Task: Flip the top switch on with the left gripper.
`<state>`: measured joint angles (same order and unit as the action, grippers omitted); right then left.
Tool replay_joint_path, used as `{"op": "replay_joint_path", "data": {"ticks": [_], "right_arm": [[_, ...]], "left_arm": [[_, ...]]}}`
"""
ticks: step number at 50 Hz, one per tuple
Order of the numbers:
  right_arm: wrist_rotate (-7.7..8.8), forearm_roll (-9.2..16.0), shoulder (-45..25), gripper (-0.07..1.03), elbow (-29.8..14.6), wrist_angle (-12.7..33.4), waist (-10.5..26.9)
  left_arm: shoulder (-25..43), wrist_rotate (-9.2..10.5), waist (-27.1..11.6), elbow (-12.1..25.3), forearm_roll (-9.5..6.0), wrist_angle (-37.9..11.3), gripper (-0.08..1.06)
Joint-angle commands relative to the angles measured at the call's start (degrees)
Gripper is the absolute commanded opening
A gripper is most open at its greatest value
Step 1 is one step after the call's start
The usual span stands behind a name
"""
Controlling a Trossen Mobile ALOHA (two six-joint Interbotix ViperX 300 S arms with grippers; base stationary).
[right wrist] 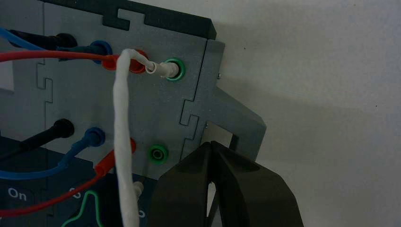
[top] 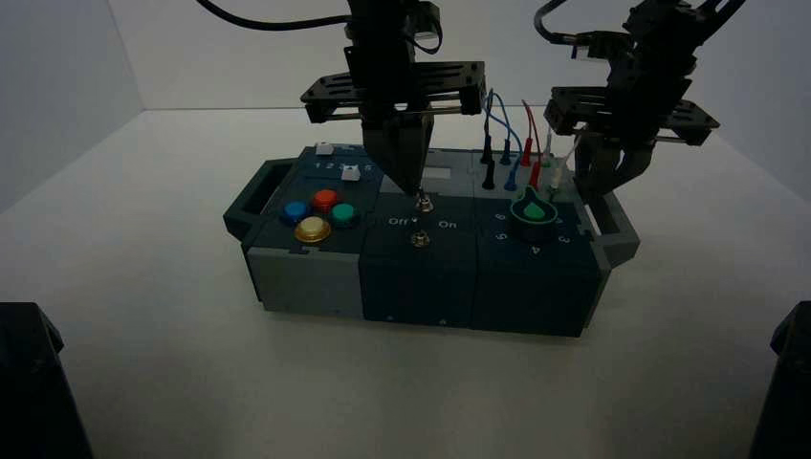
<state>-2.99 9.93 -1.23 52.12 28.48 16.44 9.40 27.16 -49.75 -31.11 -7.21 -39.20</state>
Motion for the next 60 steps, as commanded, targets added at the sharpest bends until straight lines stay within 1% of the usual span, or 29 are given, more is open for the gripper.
{"op": "replay_joint_path", "data": {"ticks": [1, 10, 17, 33, 48, 52, 60], "right_arm": [[1.05, -0.88, -1.85, -0.02, 0.88, -1.85, -0.18], [1.05, -0.88, -1.85, -0.02, 0.97, -1.85, -0.26], [1.05, -0.88, -1.85, -0.02, 1.05, -1.85, -0.18], [1.05, -0.79, -1.85, -0.02, 1.49, -1.85, -0.18], [1.05, -0.88, -1.76, -0.02, 2.02, -1.85, -0.18], [1.05, -0.88, -1.67, -0.02, 2.29, -1.85, -0.18], [1.05, -0.88, -1.58, -0.02, 2.29, -1.85, -0.09]], "left_arm": [[-0.62, 0.0, -1.14, 2.29, -0.53, -0.09, -0.03], [0.18, 0.09, -1.93, 3.08, -0.62, -1.41, -0.03], [0.53, 0.26, -2.64, 3.43, -0.62, -1.41, -0.03], [1.23, 0.26, -4.22, 3.87, -1.76, -1.41, -0.03], [1.67, 0.26, -4.57, 4.48, -2.11, -1.41, -0.03], [1.85, 0.26, -4.66, 4.75, -2.46, -1.41, -0.03], [1.93, 0.18, -4.75, 5.01, -2.46, -1.58, -0.03]]}}
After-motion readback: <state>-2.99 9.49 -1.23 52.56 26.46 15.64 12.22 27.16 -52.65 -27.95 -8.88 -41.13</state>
